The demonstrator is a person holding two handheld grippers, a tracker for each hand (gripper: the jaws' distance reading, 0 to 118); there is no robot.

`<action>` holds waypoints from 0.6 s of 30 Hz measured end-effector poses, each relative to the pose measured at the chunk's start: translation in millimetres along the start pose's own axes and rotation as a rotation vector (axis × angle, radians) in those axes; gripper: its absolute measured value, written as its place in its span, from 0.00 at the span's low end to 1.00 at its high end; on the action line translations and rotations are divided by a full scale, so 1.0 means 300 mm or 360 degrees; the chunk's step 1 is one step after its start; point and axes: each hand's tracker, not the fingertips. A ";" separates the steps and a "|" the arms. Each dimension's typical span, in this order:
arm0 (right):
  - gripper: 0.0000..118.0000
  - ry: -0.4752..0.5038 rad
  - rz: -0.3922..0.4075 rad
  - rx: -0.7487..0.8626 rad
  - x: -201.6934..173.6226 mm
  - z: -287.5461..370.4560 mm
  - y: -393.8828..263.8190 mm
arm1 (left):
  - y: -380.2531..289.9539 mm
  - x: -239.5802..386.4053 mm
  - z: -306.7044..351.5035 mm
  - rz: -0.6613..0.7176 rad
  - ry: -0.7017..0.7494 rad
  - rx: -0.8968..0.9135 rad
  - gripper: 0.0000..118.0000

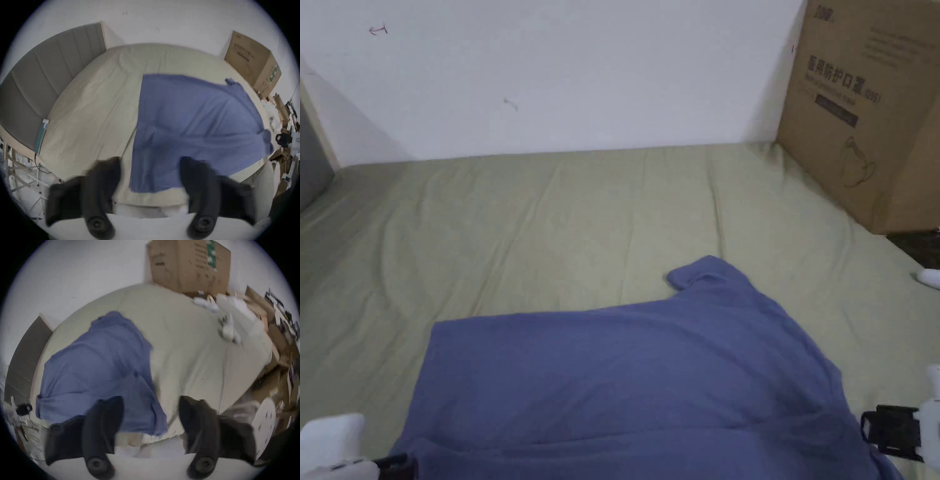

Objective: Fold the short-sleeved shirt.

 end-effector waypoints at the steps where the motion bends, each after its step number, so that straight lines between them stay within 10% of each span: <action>1: 0.00 -0.0002 0.0041 0.0026 -0.027 0.004 0.027 | 0.024 0.018 0.006 0.0012 0.0000 0.0012 0.00; 16: 0.02 0.0207 0.0097 -0.0039 -0.156 -0.487 0.520 | 0.222 0.121 -0.205 -0.0048 -0.0056 -0.0054 0.00; 17: 0.20 0.0248 0.0104 -0.0074 -0.165 -0.544 0.572 | 0.239 0.126 -0.225 -0.0051 -0.0058 -0.0064 0.00; 18: 0.59 0.0215 0.0103 -0.0102 -0.178 -0.599 0.611 | 0.250 0.130 -0.242 -0.0059 -0.0051 -0.0073 0.00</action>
